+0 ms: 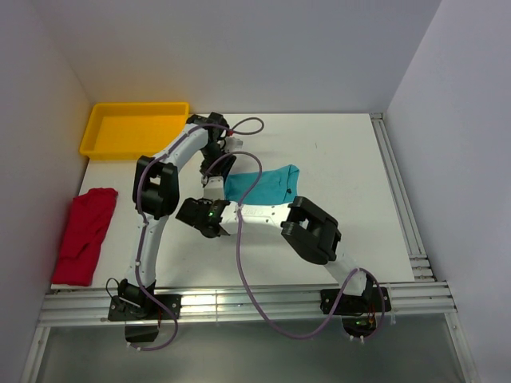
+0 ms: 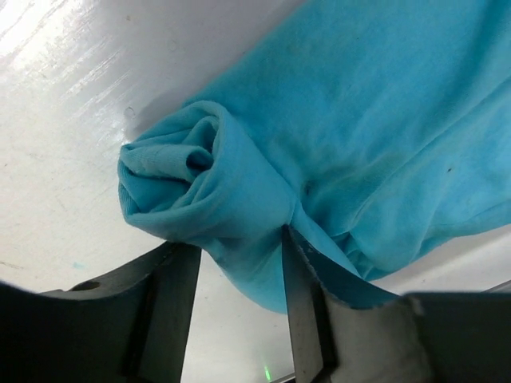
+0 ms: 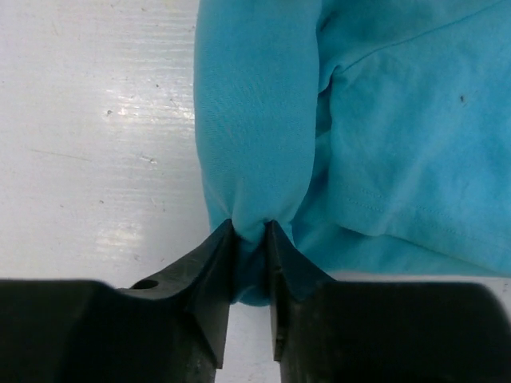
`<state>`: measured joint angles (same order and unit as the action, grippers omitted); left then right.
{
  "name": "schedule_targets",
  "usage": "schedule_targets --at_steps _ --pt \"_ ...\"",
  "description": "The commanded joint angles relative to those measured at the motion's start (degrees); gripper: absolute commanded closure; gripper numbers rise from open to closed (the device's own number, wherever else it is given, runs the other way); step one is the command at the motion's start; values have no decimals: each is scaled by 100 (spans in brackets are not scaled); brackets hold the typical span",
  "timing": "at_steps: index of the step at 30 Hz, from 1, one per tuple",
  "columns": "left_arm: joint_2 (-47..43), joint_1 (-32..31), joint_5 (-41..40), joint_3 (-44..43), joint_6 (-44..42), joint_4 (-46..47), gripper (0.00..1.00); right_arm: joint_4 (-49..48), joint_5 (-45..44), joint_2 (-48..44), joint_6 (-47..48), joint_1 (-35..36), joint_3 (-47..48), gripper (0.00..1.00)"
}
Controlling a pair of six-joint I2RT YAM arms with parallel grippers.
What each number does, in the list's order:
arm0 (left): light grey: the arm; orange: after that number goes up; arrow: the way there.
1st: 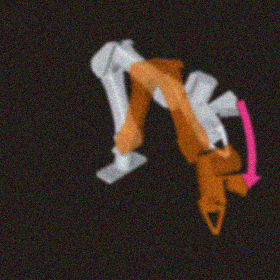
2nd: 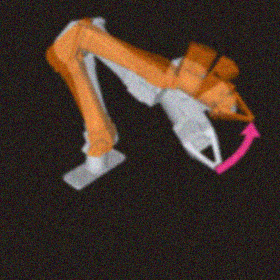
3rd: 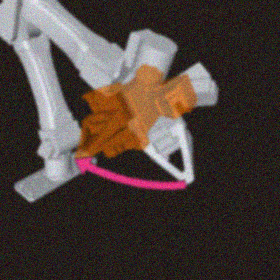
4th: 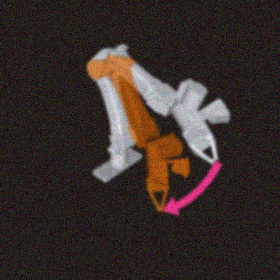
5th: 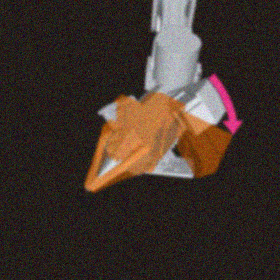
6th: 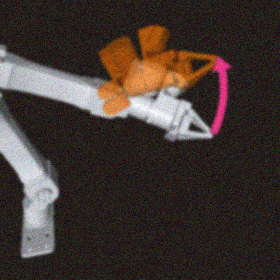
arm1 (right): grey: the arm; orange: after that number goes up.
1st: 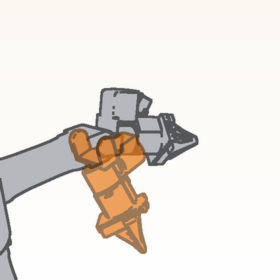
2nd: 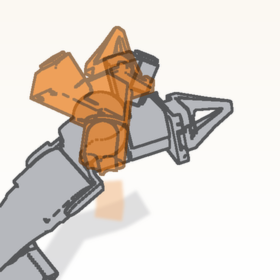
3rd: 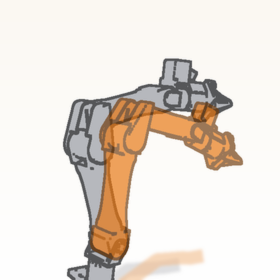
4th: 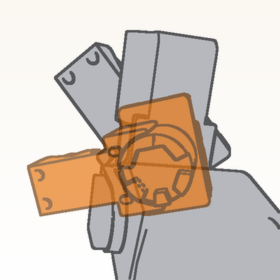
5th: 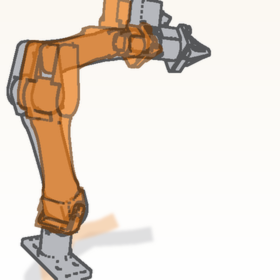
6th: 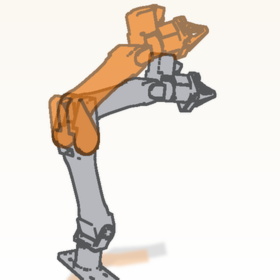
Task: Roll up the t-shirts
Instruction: Roll the tshirt
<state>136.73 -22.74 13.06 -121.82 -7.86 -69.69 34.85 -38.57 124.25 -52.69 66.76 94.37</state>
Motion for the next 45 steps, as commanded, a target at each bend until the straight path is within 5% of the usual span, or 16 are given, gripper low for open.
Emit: schedule_targets --at_steps 1,5,13,22,32,45 --pt "-58 -55 223 -298 -14 17 50 -31 68 -76 -233 -5 -234 74" --pt "-111 -20 267 -473 38 113 43 -539 437 -487 -417 -111 -926 86" --pt "-418 279 811 -483 363 666 36 -2806 1675 -1560 -970 -760 -2878 91" --pt "-1077 876 2296 579 742 1800 32 -4811 2924 -1922 -1648 -1367 -4513 92" --pt "-1236 1044 3001 1581 733 2266 18 -5813 3619 -1772 -2175 -1754 -5060 93" --pt "-1025 1035 3334 2417 1111 2873 17 -6762 4243 -1316 -2720 -1939 -5428 96"
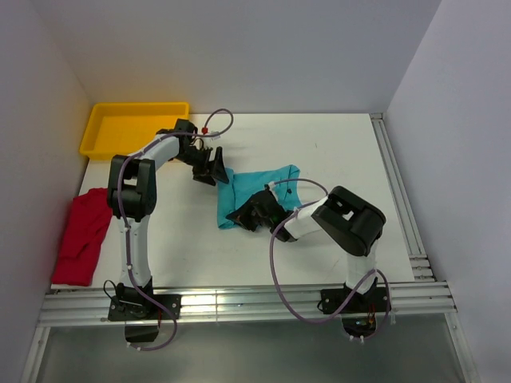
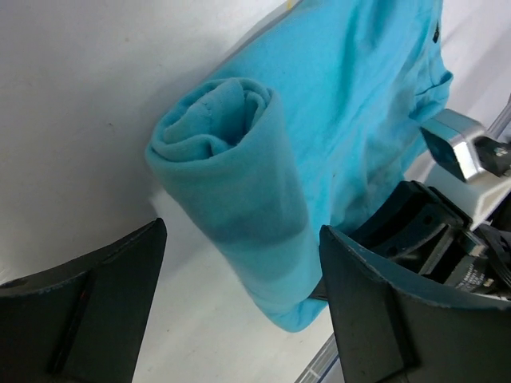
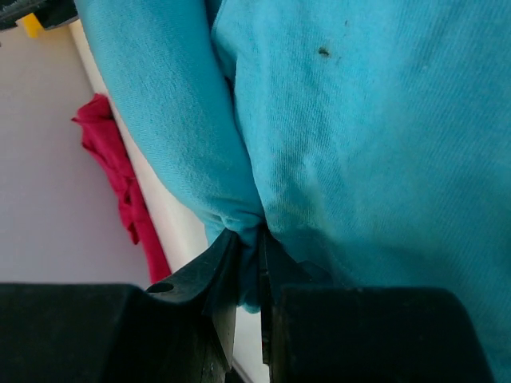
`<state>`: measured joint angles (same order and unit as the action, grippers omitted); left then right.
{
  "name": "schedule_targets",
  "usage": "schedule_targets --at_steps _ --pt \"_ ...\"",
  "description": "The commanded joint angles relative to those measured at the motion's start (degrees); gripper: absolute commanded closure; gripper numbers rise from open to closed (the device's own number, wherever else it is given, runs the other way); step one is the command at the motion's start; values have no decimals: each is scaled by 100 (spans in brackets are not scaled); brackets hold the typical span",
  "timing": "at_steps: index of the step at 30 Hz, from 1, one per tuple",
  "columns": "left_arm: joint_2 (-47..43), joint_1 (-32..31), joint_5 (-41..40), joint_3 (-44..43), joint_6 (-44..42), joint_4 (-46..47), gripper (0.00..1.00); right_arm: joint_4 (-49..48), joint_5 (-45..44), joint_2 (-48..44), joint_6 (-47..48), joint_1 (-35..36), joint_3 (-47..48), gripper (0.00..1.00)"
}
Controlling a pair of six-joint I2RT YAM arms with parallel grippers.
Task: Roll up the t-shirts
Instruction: Roll the tshirt
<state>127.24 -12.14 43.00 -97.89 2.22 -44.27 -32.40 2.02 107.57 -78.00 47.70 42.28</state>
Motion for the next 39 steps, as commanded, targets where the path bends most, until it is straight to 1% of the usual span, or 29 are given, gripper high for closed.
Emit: schedule_targets --at_steps 1,2,4,6,7,9,10,12,13,14,15,16,17,18,19,20,21,22,23,27,29,31,33,34,39 --pt "-24 -25 358 33 103 340 18 -229 228 396 -233 -59 -238 96" --pt "2 -43 323 41 112 349 19 -284 307 423 -277 -77 -255 96" --pt "29 -51 279 77 147 384 23 -276 299 432 -277 -86 -264 96" --pt "46 -51 270 68 200 376 30 -214 264 397 -234 -86 -229 97" --pt "99 -51 261 51 217 349 41 -196 246 388 -216 -86 -247 97" --pt "169 -69 209 -72 200 227 53 -109 220 344 -155 -86 -194 95" --pt "222 -78 156 -125 183 78 65 -56 211 326 -128 -86 -159 93" --pt "240 -113 -28 -248 147 -46 78 155 150 274 3 -77 -72 87" --pt "222 -130 -220 -292 121 -168 86 364 106 230 56 -68 -27 85" --pt "214 -157 -353 -327 112 -248 90 514 27 195 187 -68 16 82" --pt "196 -183 -511 -423 86 -310 94 690 -52 90 284 -33 139 76" --pt "170 -201 -747 -468 42 -388 100 1161 -192 37 381 -7 244 73" --pt "161 -244 -932 -512 24 -572 100 1401 -402 -16 599 19 350 69" --pt "169 -280 -1126 -651 -63 -687 100 1664 -526 -121 706 55 594 60" --pt "170 -306 -1415 -705 -125 -801 100 2146 -841 -166 811 142 719 57" --pt "170 -376 -1626 -766 -160 -968 100 2351 -983 -218 960 204 824 54" --pt "161 -411 -1768 -889 -369 -1074 100 2527 -1150 -297 1040 257 1017 50" --pt "178 -429 -1839 -942 -432 -1144 100 2885 -1282 -333 1102 370 1123 48" --pt "196 -456 -2013 -1012 -485 -1232 100 3045 -1562 -359 1198 424 1229 48" --pt "415 -456 -2366 -1521 -757 -1890 100 3836 -2231 -403 1374 722 1825 46" --pt "486 -482 -2672 -1645 -872 -2006 100 4267 -2669 -360 1480 906 2176 46" --pt "530 -517 -2814 -1707 -916 -2129 100 4766 -2987 -307 1542 1030 2441 46" --pt "574 -526 -2946 -1821 -960 -2217 100 5023 -3355 -228 1621 1223 2783 46" --pt "635 -526 -2973 -1865 -986 -2322 100 5233 -3453 -210 1638 1267 2881 45" --pt "741 -631 -3201 -2111 -1057 -2516 100 5578 -3735 123 2024 1522 3574 45"
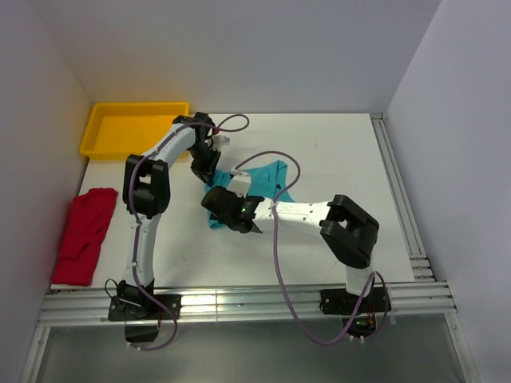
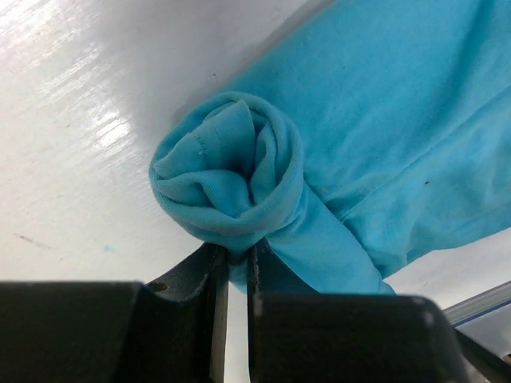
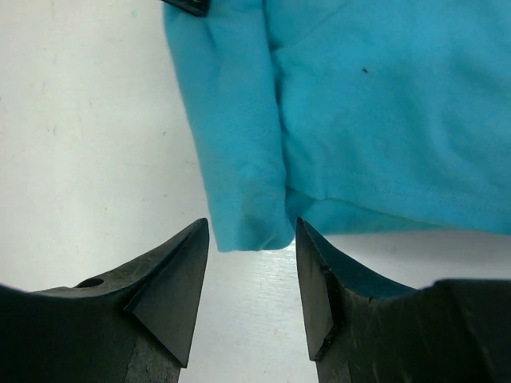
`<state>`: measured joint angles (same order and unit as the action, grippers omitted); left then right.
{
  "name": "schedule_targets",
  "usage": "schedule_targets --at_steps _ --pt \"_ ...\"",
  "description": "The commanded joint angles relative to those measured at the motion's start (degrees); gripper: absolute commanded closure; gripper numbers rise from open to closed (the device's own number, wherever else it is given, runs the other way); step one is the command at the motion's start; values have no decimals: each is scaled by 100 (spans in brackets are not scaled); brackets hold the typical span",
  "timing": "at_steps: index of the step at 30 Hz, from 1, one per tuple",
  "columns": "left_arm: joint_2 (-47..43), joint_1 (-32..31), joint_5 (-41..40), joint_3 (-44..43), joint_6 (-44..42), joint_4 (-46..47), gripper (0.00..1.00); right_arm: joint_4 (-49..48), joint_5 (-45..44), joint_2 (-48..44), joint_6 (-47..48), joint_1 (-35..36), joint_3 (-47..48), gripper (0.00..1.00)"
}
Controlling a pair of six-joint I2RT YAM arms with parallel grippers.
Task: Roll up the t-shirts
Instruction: Roll the tshirt
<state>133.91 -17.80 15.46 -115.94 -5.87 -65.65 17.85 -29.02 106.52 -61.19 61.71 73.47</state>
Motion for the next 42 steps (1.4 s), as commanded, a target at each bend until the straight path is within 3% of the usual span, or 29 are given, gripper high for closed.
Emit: schedule_targets --at_steps 1,13,19,39,42 --pt "118 -100 -474 -359 -239 -457 100 675 -745 298 449 156 571 45" --pt "285 -197 -360 -509 -266 -590 100 861 -1246 1143 1231 420 1512 42" --pt "320 -232 -360 -552 -266 -581 100 1449 -1879 1529 1390 649 2249 42" --pt "355 -241 -184 -596 -318 -634 97 2108 -1906 2540 1540 737 3156 41" --pt "364 -241 -149 -623 -318 -651 94 2232 -1941 2479 1400 728 3094 45"
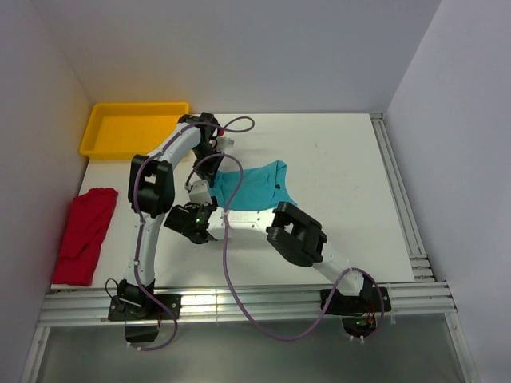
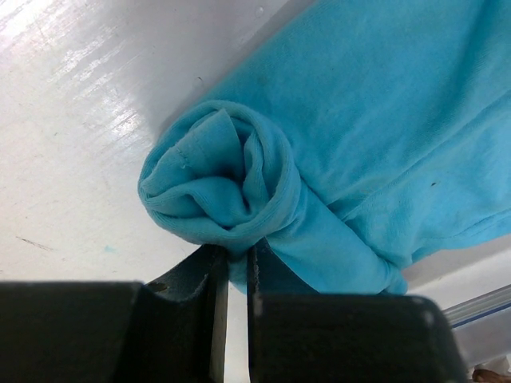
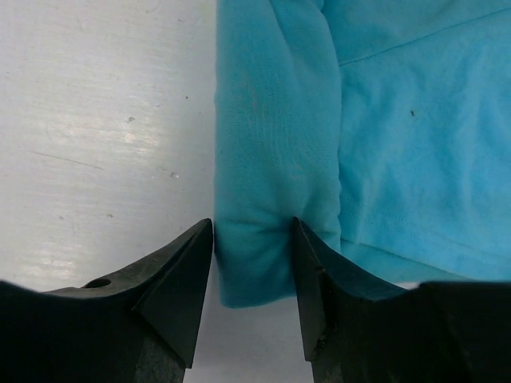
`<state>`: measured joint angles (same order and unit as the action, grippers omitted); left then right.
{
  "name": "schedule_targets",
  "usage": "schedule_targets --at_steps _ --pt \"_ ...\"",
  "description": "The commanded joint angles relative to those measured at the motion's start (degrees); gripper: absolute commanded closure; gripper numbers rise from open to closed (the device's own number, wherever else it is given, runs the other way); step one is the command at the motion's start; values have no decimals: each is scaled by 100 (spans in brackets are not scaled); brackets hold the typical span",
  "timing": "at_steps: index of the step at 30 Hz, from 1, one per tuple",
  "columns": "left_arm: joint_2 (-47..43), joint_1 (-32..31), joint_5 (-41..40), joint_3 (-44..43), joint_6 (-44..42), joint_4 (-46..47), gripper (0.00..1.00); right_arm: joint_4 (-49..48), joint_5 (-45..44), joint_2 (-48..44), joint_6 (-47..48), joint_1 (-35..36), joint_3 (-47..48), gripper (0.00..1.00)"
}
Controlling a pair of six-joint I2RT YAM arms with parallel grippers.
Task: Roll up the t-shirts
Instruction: Roll the tshirt
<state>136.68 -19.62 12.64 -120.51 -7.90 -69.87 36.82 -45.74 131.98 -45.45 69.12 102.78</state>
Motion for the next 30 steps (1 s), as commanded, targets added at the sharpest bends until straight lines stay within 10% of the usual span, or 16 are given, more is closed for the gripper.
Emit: schedule_targets --at_steps 1,17,30 --pt "87 -60 159 -183 -124 -221 93 326 -269 -111 -218 -4 94 49" --pt "-290 45 773 -342 -19 244 30 -1658 1521 -1551 -938 -408 -1909 67" --pt "-1240 581 2284 668 693 1940 22 -5849 4028 -2731 -2546 -1673 -5162 72"
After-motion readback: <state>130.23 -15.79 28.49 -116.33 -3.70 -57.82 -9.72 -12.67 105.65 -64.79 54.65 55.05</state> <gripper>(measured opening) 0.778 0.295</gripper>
